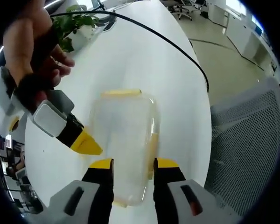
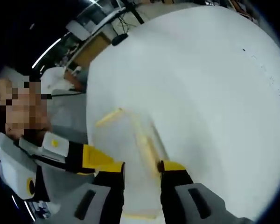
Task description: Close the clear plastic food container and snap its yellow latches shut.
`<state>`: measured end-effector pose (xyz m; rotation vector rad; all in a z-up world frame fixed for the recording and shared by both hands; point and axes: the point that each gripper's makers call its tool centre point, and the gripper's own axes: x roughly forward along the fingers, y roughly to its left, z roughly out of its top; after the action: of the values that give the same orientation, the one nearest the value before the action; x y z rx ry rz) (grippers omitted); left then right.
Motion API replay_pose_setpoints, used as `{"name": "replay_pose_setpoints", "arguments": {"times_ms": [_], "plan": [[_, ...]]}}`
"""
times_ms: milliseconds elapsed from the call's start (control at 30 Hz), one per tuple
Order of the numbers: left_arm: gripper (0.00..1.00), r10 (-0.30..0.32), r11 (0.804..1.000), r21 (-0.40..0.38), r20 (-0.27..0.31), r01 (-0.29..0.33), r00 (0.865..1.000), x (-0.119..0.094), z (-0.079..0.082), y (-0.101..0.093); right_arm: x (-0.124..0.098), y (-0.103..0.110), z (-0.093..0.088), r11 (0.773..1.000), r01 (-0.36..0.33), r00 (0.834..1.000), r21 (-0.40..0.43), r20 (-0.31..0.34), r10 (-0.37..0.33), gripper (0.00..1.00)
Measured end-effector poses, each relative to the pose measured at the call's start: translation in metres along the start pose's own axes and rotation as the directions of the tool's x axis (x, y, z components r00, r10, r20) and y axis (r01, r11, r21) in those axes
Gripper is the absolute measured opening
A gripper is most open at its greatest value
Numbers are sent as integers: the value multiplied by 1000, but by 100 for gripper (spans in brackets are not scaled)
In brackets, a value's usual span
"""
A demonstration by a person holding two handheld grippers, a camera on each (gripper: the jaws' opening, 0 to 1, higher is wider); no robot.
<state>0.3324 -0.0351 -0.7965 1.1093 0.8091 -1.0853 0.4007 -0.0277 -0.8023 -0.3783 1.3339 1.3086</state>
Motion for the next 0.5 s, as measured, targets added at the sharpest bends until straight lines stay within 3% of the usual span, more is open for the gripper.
{"name": "replay_pose_setpoints", "arguments": {"times_ms": [500], "plan": [[34,-20,1000,-7,18,20,1000,-4,1,1,-3,1,2,999,24,999,-48,38,-22,29]]}}
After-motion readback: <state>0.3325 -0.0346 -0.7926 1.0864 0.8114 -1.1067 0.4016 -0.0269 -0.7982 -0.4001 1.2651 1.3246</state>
